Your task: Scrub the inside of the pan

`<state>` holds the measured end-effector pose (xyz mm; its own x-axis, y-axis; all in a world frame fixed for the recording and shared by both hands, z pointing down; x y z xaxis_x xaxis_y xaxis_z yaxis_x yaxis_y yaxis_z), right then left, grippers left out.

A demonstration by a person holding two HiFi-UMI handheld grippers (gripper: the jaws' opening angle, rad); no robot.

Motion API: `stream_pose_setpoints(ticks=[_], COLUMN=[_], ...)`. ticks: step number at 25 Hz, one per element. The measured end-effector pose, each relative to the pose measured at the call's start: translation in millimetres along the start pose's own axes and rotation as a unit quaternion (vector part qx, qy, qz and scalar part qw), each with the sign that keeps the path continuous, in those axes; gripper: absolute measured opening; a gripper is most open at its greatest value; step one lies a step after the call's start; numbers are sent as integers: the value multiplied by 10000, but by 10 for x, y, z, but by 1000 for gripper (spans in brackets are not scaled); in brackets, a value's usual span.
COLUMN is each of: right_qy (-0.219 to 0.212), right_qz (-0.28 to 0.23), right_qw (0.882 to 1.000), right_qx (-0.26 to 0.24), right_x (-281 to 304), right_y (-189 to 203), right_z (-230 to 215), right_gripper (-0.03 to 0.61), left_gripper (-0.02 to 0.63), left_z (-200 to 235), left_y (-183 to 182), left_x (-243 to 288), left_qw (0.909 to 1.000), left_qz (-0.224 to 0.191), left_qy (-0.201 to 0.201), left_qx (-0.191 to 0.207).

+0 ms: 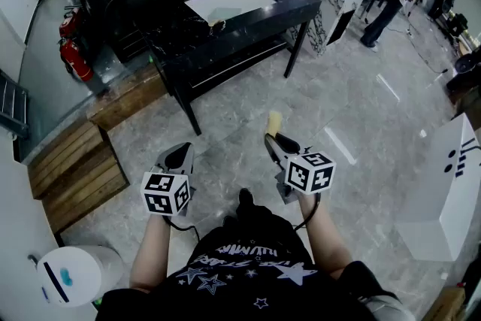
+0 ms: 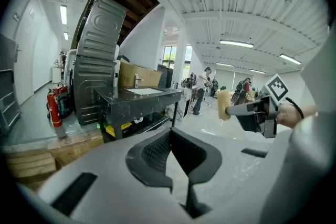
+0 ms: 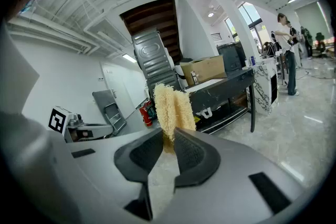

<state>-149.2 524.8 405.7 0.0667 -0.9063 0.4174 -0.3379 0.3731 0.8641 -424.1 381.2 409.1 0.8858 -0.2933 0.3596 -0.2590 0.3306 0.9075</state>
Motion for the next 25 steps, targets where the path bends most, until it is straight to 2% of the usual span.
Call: stream_pose_setpoints(ticks=[5, 13, 19, 25], right_qy=[9, 45, 244, 267], right_qz=[42, 63, 102, 144], right_qw=[10000, 9999, 9992, 9994], right_qx=[-39, -77, -293, -173], right_x=[-35, -81, -98, -39], right_y=[81, 126, 125, 119], right_z=[71, 140, 155, 146], right_gripper=[66, 66, 66, 67], left_gripper=[8, 8, 9, 8], left_z=[-31, -7, -21, 45], left_y=[32, 100, 89, 79], left_x=[-49, -90, -80, -69], left_qw=[9999, 9999, 9999, 9998], left_qz=[10, 37, -8, -32], left_qy=[82, 114, 166, 186], left_qx=[105, 3, -32, -97])
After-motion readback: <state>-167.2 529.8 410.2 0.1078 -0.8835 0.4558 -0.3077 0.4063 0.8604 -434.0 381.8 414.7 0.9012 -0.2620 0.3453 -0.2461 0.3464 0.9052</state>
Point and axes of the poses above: the fingertips, and each gripper's own axes: x forward along the fingers, z to its left, y out of its underside, the point moved 10 cm from there along -x, backward along the fingers, and after that the axes turned 9 degrees about y, right-handed, at the moved point
